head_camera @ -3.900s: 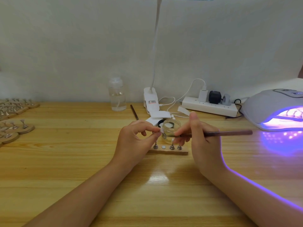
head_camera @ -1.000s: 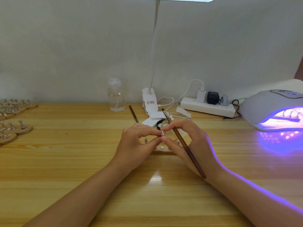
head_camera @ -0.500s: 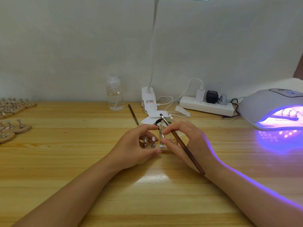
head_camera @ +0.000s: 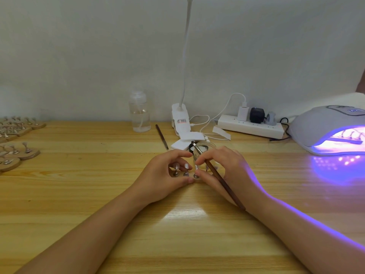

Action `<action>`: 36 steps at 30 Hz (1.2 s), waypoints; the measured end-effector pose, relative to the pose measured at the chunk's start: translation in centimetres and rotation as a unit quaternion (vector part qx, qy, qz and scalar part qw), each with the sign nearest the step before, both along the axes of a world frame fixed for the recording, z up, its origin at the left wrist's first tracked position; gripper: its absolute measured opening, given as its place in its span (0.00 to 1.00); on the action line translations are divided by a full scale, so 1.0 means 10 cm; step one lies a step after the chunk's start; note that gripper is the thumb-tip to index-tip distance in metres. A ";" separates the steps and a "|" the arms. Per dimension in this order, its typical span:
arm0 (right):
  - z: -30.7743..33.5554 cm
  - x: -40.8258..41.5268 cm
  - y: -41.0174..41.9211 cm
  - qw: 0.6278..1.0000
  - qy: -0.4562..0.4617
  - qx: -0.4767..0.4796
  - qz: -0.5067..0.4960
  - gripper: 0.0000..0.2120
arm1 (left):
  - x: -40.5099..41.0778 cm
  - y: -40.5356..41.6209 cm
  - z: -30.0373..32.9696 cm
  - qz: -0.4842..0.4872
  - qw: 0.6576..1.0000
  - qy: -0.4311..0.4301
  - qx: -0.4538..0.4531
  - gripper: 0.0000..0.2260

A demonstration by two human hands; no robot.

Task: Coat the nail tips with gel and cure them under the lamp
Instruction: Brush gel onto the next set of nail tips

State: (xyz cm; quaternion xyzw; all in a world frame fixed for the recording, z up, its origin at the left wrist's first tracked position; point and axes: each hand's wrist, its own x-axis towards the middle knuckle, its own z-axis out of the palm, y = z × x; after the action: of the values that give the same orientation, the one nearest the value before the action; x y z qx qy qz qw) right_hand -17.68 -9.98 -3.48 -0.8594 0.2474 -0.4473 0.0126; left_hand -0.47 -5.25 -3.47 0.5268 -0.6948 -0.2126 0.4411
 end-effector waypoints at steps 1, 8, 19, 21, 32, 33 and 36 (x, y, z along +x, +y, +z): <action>0.01 -0.01 0.00 1.000 0.002 -0.005 0.001 0.10 | 0.00 0.00 0.00 0.001 1.000 0.000 0.000 0.22; 0.06 -0.13 -0.04 0.999 0.018 -0.032 -0.015 0.11 | 0.00 -0.01 0.00 0.028 0.999 0.019 0.006 0.22; 0.05 -0.13 -0.07 0.999 0.032 -0.031 -0.004 0.12 | 0.01 0.04 0.05 0.008 1.000 0.002 0.005 0.21; 0.05 -0.14 -0.07 0.999 0.028 -0.030 0.001 0.12 | 0.01 0.04 0.05 0.010 1.000 0.000 0.005 0.21; 0.07 -0.09 0.02 0.999 -0.023 -0.036 0.029 0.09 | -0.01 0.04 0.04 0.027 1.000 0.002 0.010 0.22; 0.08 -0.08 0.02 0.998 -0.037 -0.035 0.031 0.08 | -0.01 0.05 0.04 0.027 1.000 -0.008 0.001 0.22; 0.08 -0.04 0.04 0.996 -0.072 -0.044 0.042 0.09 | -0.04 0.08 0.07 0.033 0.998 -0.024 -0.055 0.19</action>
State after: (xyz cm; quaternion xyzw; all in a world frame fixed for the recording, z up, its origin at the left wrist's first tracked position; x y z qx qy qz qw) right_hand -18.10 -9.53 -2.69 -0.8343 0.1898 -0.5175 0.0115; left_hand -0.89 -4.49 -2.77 0.5292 -0.6982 -0.1471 0.4591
